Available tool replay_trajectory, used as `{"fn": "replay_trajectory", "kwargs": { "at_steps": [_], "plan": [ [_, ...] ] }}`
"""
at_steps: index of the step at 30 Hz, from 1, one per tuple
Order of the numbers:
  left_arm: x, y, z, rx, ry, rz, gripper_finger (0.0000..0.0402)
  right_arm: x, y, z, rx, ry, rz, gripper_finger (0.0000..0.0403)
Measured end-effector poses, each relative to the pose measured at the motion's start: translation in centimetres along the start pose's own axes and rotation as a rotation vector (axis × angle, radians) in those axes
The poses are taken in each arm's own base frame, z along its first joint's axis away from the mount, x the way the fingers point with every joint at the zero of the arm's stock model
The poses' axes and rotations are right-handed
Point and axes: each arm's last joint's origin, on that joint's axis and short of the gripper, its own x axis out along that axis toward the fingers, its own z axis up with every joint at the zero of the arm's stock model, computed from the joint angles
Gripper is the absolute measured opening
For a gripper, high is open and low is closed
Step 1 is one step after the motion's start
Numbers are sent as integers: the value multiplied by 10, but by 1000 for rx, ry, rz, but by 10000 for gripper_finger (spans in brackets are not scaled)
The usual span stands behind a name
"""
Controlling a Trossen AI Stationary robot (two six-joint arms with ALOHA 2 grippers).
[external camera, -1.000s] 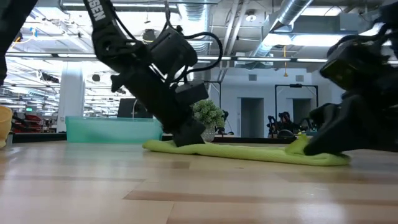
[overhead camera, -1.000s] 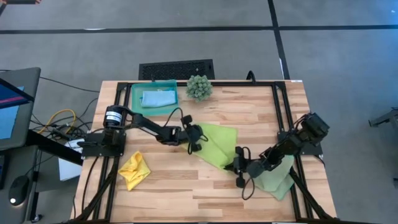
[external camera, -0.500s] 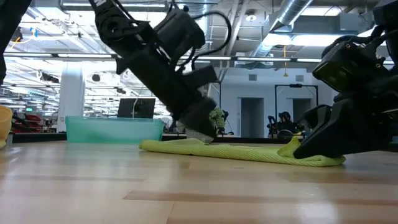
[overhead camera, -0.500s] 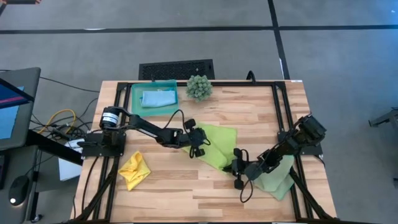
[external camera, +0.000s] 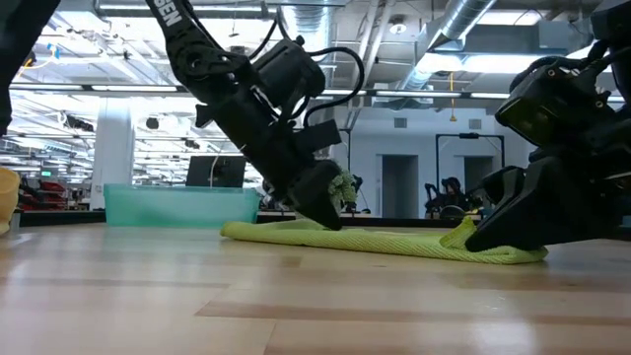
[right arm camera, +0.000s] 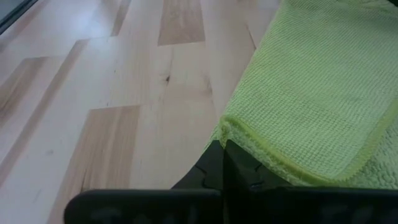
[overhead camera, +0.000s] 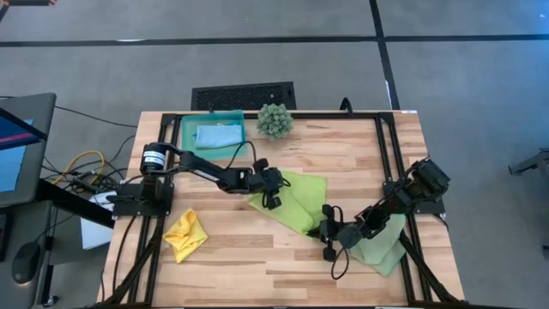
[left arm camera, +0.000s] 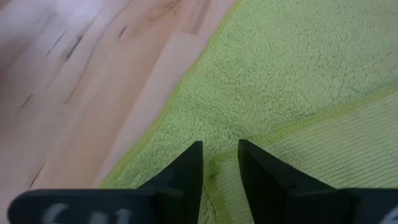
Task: Fold microfiber towels
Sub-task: Fold the light green microfiber cloth
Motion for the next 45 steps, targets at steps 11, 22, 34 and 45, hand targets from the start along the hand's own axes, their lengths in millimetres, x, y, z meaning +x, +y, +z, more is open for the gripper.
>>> {"fn": "replay_trajectory", "kwargs": {
  "at_steps": [11, 22, 34, 45],
  "plan": [
    [-1, -2, -3, 58, 31, -3, 5, 0, 0, 0, -1, 2, 1, 18],
    [-21, -24, 4, 194, -24, 23, 0, 0, 0, 0, -1, 3, 2, 21],
    [-73, -92, -6, 346, -57, -141, 0, 0, 0, -1, -2, 3, 2, 21],
    [-93, -120, -28, 258, 6, -168, 0, -6, 6, -1, -37, 28, 51, 20]
  ]
}}
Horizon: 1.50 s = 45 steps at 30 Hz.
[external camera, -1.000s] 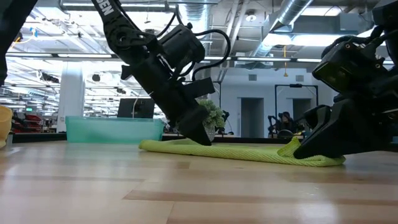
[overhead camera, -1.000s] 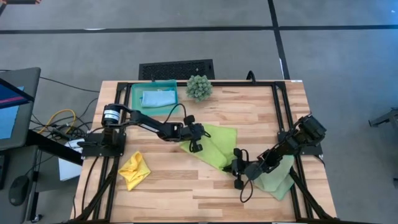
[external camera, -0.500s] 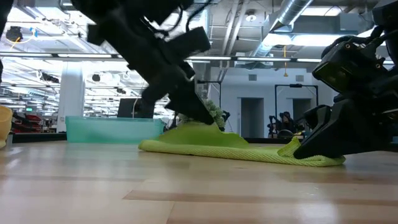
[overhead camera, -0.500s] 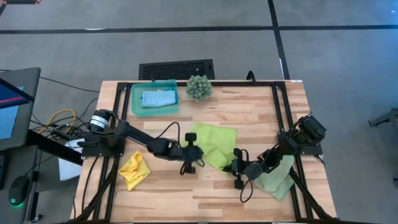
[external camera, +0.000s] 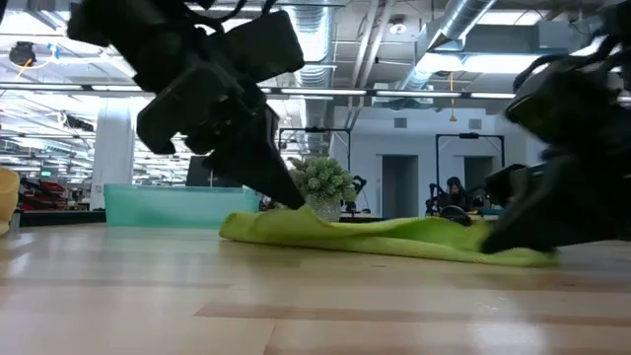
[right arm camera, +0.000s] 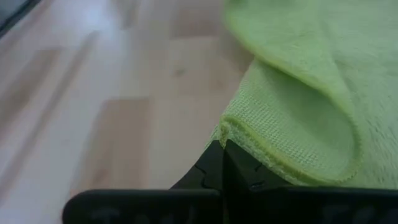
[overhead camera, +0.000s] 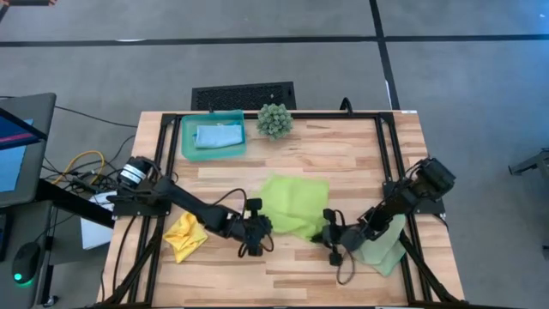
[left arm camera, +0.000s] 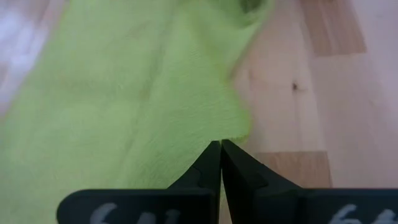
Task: Fold microfiber towels
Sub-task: Fold the light green microfiber cloth
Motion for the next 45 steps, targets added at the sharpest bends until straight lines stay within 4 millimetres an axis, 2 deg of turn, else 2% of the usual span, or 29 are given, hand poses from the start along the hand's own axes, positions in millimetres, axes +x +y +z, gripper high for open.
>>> {"fn": "replay_trajectory", "kwargs": {
  "at_steps": [4, 9, 13, 19, 25, 31, 36, 40, 45],
  "plan": [
    [-5, -9, -2, 4, -13, 31, 0, -17, 10, 2, -67, 55, 71, 16],
    [-15, -20, -4, 18, -18, 10, 0, -42, 17, 15, -100, 61, 107, 10],
    [-25, -30, -4, 28, -39, -13, 0, -61, 23, 30, -81, -9, 160, 15],
    [-68, -43, 8, 52, -162, 5, 0, -84, 28, 55, -79, -140, 224, 13],
    [-120, -44, 22, 52, -321, 87, 0, -103, 32, 86, -154, -276, 253, 14],
    [-165, -22, 37, -80, -458, 195, 0, -134, 27, 124, -168, -349, 229, 13],
    [-189, 3, 47, -145, -522, 237, 0, -166, 7, 157, -27, -398, 141, 13],
    [-185, 36, 54, -174, -484, 228, 0, -180, -19, 166, -21, -372, 40, 13],
    [-162, 86, 60, -164, -383, 321, 0, -171, -61, 159, 6, -217, -197, 12]
  ]
}}
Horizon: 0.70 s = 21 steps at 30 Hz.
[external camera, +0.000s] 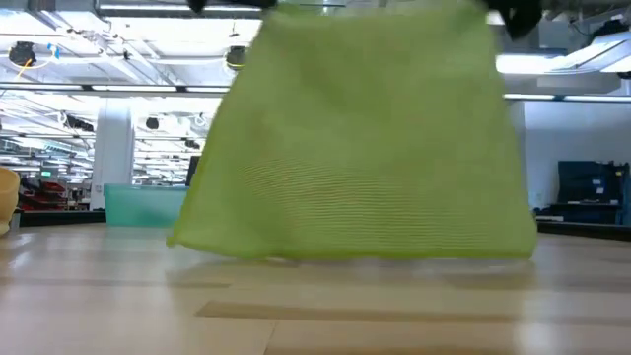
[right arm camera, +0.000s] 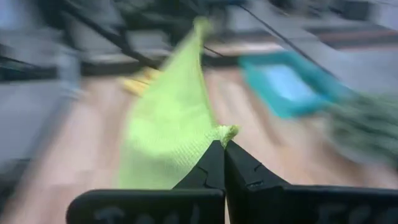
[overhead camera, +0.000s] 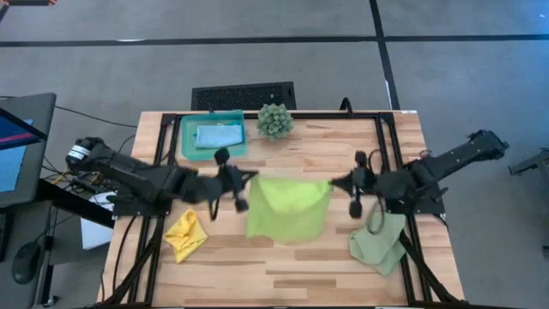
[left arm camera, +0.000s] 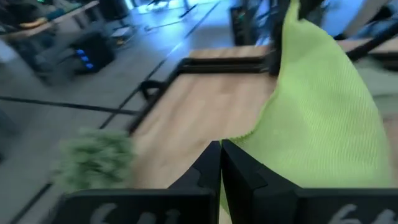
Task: Fold microfiber towels
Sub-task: Fold the light green microfiber cloth
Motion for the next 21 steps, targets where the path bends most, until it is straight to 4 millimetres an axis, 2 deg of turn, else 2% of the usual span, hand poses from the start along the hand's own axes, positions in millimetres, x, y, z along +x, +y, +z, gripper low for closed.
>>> {"fn": "replay_trajectory", "kwargs": {
  "at_steps": [4, 7, 9, 11, 15, 17, 21],
  "plan": [
    [23, 31, 11, 92, -49, 87, 0, 12, -30, 0, -63, 40, -228, 12],
    [25, 48, 27, 185, -154, 117, 0, 13, -46, 6, -142, 20, -399, 12],
    [22, 53, 32, 265, -200, 53, 0, 9, -50, 9, -188, 10, -425, 13],
    [23, 52, 29, 329, -191, -52, 0, 8, -50, 9, -200, 9, -383, 13],
    [33, 40, 3, 304, -41, -246, 0, 14, -38, -8, -173, 88, -185, 13],
    [42, 28, -26, 276, 83, -320, 0, 23, -30, -26, -144, 153, -93, 13],
    [57, -4, -88, 212, 222, -429, 0, 45, -9, -77, -81, 277, 9, 13]
  ]
}}
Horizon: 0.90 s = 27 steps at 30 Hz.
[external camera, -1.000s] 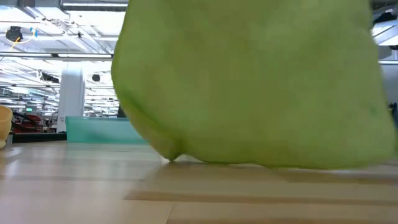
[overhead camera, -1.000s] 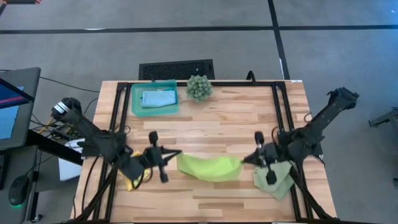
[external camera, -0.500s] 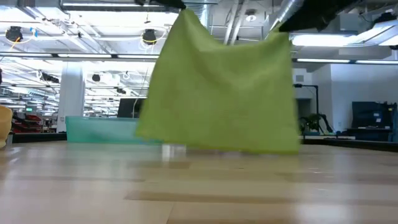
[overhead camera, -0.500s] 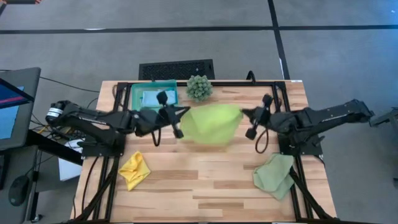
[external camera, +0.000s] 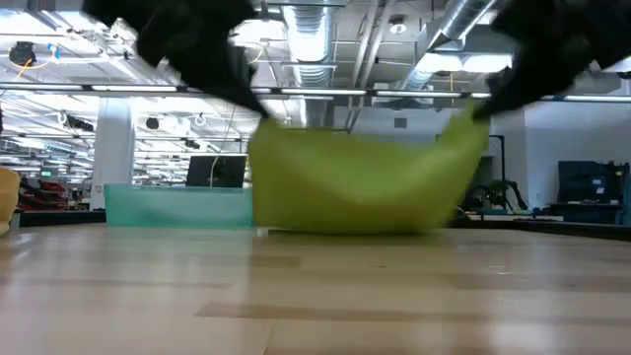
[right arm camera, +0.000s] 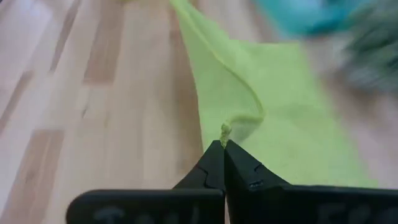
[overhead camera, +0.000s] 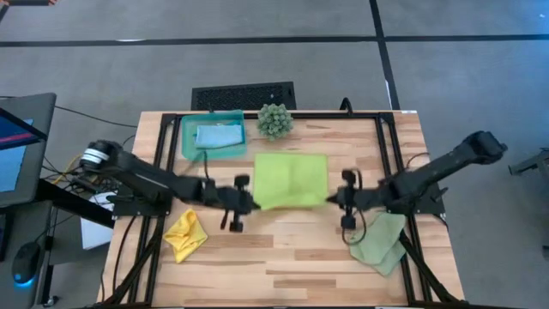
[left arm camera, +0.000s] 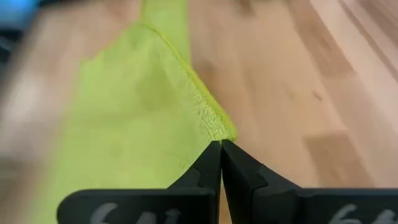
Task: Fold microfiber towels
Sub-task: Fold the light green microfiber cloth
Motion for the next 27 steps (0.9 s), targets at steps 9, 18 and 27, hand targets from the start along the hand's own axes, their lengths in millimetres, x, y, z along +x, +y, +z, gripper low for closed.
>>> {"fn": "replay_trajectory", "kwargs": {
  "at_steps": [9, 18, 27],
  "plan": [
    [55, -69, -77, -162, 53, -129, 0, 44, 54, -68, -135, 90, 142, 18],
    [66, -89, -83, -200, 76, -101, 0, 65, 85, -79, -181, 171, 202, 133],
    [66, -91, -82, -190, 57, -120, 0, 62, 106, -73, -329, 177, 193, 201]
  ]
}}
